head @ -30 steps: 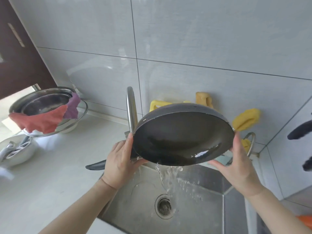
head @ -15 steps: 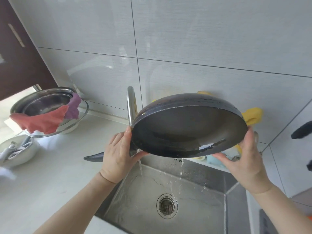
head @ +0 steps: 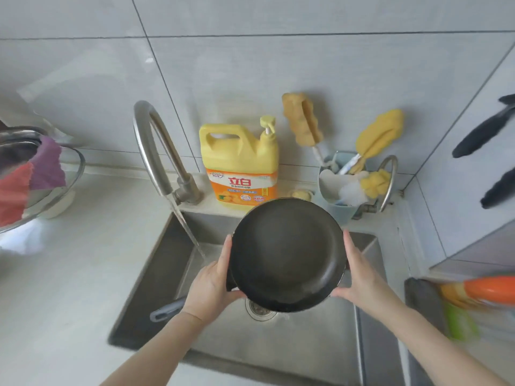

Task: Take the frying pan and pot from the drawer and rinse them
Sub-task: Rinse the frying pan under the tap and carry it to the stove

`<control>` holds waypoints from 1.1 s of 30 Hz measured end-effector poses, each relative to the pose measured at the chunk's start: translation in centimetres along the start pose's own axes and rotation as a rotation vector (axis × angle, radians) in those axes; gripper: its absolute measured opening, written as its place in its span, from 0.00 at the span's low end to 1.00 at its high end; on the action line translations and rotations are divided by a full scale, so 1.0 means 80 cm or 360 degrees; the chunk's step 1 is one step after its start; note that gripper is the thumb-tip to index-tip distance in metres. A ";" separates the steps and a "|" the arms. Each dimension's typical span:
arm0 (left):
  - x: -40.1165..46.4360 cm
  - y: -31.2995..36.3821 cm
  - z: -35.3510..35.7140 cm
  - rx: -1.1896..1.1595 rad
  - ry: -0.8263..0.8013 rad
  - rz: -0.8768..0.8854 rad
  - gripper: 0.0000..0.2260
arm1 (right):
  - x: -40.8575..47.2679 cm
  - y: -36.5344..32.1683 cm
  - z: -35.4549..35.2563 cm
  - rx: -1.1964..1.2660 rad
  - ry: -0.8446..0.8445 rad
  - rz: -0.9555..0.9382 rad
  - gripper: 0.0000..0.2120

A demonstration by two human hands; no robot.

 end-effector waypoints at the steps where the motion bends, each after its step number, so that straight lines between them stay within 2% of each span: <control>1: 0.004 -0.005 0.011 -0.0003 -0.0066 -0.0030 0.57 | 0.000 0.009 0.008 0.0019 -0.0040 0.0056 0.63; 12: 0.024 -0.094 0.131 0.0116 -0.0788 -0.0455 0.59 | 0.003 0.099 0.140 0.0149 -0.0380 0.0376 0.68; 16: 0.019 -0.137 0.161 0.0012 -0.0968 -0.0645 0.61 | 0.011 0.116 0.189 0.0182 -0.0485 0.0437 0.67; 28: 0.008 -0.164 0.203 -0.0105 -0.1128 -0.0866 0.63 | 0.023 0.148 0.252 0.0129 -0.0581 0.0474 0.67; 33: 0.004 -0.162 0.208 0.0014 -0.1170 -0.0913 0.63 | 0.023 0.156 0.263 0.0148 -0.0570 0.0477 0.68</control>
Point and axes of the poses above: each hand's wrist, its own x-axis towards the middle knuckle, its own z-axis out of the palm, y = z × x, the point moved 2 cm from there along x, towards the middle knuckle, and after that the axes turned 13 degrees about -x, right-handed, at the moved point
